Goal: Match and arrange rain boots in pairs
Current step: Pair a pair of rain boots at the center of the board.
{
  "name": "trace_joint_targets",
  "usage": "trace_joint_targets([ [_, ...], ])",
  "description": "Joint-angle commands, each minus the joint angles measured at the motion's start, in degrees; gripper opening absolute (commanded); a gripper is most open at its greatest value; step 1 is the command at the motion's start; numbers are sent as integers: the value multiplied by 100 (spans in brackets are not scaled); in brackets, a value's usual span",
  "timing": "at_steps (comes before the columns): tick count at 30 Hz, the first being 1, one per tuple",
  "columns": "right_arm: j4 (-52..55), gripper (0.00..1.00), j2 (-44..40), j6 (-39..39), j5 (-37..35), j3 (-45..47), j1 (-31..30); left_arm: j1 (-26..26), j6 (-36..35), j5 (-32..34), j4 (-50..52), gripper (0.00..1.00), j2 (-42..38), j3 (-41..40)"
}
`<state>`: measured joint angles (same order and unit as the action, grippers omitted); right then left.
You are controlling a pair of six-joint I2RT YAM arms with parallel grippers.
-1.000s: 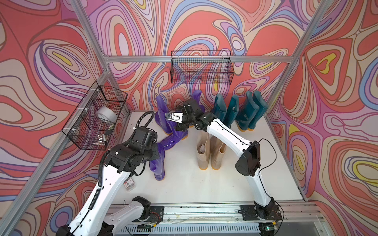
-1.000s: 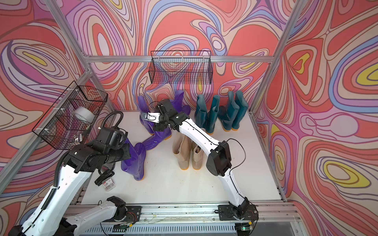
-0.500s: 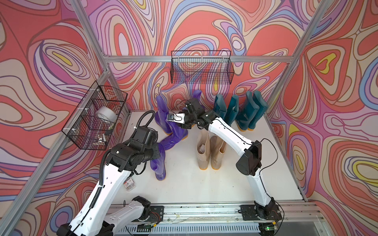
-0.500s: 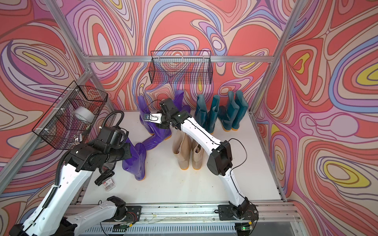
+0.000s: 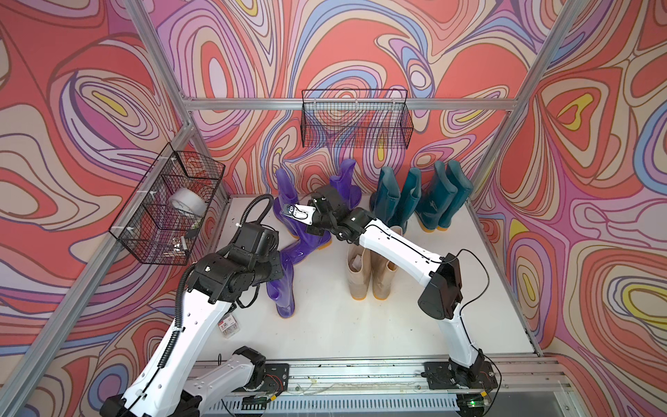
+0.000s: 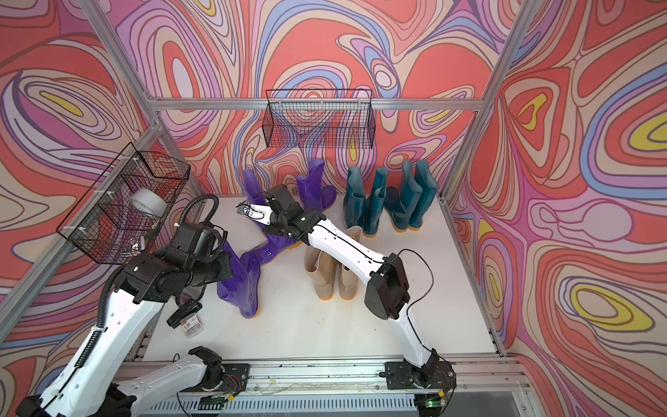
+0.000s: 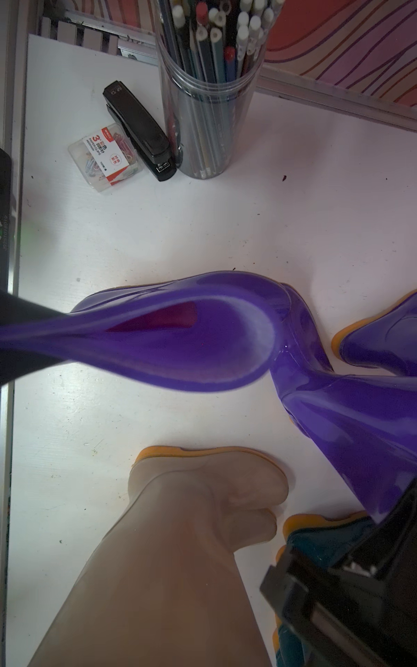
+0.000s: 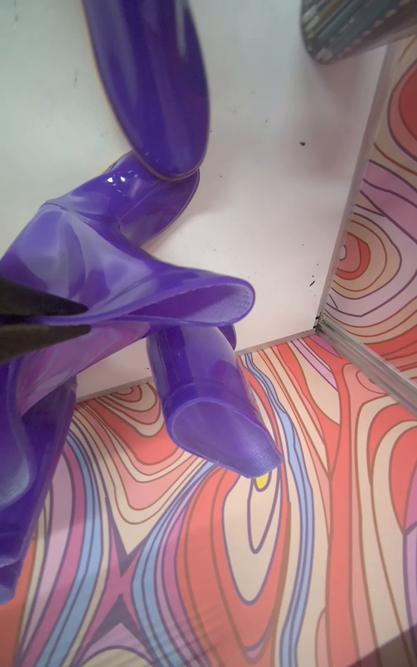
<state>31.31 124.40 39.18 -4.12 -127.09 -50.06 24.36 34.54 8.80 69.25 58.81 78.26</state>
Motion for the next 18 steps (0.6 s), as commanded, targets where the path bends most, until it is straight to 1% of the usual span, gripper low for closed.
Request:
trace_joint_targets([
  [1, -511, 0, -50, -1076, -792, -740, -339, -19, -46, 288, -174, 0, -142, 338],
  [5, 213, 0, 361, -1497, -1893, -1786, -618, -12, -187, 310, -53, 0, -107, 716],
  [8, 676, 0, 314, -2198, -2340, -1933, -732, -16, -314, 404, 67, 0, -140, 943],
  [11, 920, 0, 38, -3012, -2504, -1733, -844, -17, -369, 618, 218, 0, -175, 971],
  [13, 1284, 0, -92, -3771, -2492, -1719, -910, -14, -374, 595, 127, 0, -267, 693],
  [16, 1680, 0, -201, -4504, -2749, -1714, -1031, -16, -309, 610, 38, 0, -431, 389],
  [18, 1863, 0, -322, -5106, -2561, -1662, -1060, -27, -345, 679, -72, 0, -502, 210],
])
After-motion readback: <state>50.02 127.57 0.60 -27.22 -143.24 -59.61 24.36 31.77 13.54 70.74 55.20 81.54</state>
